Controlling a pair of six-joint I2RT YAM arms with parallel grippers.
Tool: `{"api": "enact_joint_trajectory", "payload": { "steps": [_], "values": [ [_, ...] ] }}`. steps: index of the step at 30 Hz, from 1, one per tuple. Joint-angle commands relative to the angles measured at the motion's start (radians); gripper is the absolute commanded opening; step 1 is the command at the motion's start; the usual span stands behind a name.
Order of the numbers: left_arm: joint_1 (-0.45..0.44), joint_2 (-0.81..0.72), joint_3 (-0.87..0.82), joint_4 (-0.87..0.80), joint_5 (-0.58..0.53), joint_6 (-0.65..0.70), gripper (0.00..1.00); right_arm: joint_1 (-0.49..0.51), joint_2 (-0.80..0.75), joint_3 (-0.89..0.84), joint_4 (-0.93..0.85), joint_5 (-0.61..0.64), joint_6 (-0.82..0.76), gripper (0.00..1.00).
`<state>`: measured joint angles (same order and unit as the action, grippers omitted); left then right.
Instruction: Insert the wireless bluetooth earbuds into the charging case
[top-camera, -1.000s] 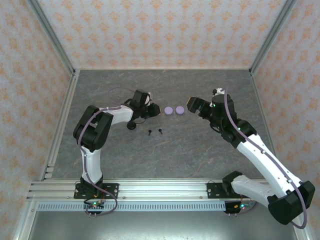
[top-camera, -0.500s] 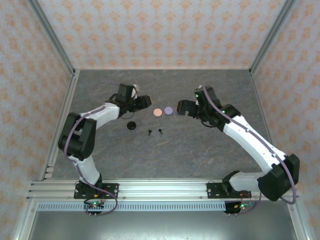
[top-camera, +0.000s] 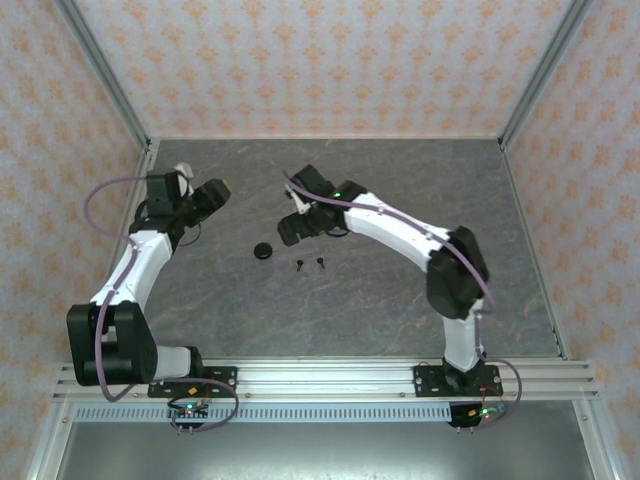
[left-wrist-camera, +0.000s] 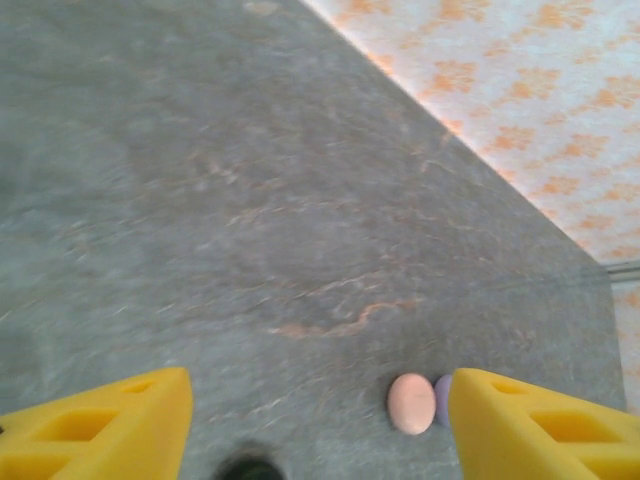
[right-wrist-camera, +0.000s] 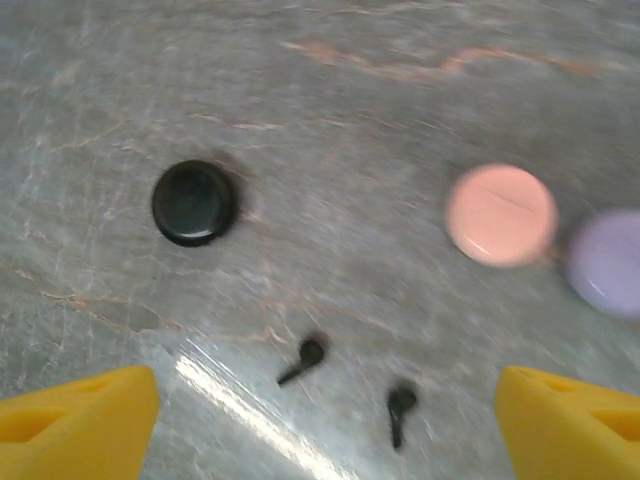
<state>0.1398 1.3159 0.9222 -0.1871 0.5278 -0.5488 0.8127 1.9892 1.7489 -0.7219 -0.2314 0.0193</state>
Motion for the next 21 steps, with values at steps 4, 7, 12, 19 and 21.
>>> {"api": "enact_joint_trajectory", "payload": {
  "steps": [4, 7, 12, 19, 21],
  "values": [
    [0.138, -0.103, -0.089, -0.136, 0.103, 0.009, 0.69, 0.060, 0.258, 0.275, -0.066, -0.078, -0.097, 0.80],
    [0.195, -0.121, -0.108, -0.170, 0.136, 0.044, 0.69, 0.076, 0.377, 0.407, -0.066, -0.109, -0.091, 0.78],
    [0.221, -0.127, -0.119, -0.211, 0.156, 0.075, 0.69, 0.094, 0.527, 0.597, -0.071, -0.154, -0.083, 0.75],
    [0.222, -0.132, -0.134, -0.196, 0.163, 0.062, 0.69, 0.095, 0.594, 0.637, -0.064, -0.188, -0.070, 0.73],
    [0.223, -0.132, -0.137, -0.196, 0.163, 0.061, 0.69, 0.095, 0.594, 0.629, -0.073, -0.187, -0.078, 0.73]
  ]
}}
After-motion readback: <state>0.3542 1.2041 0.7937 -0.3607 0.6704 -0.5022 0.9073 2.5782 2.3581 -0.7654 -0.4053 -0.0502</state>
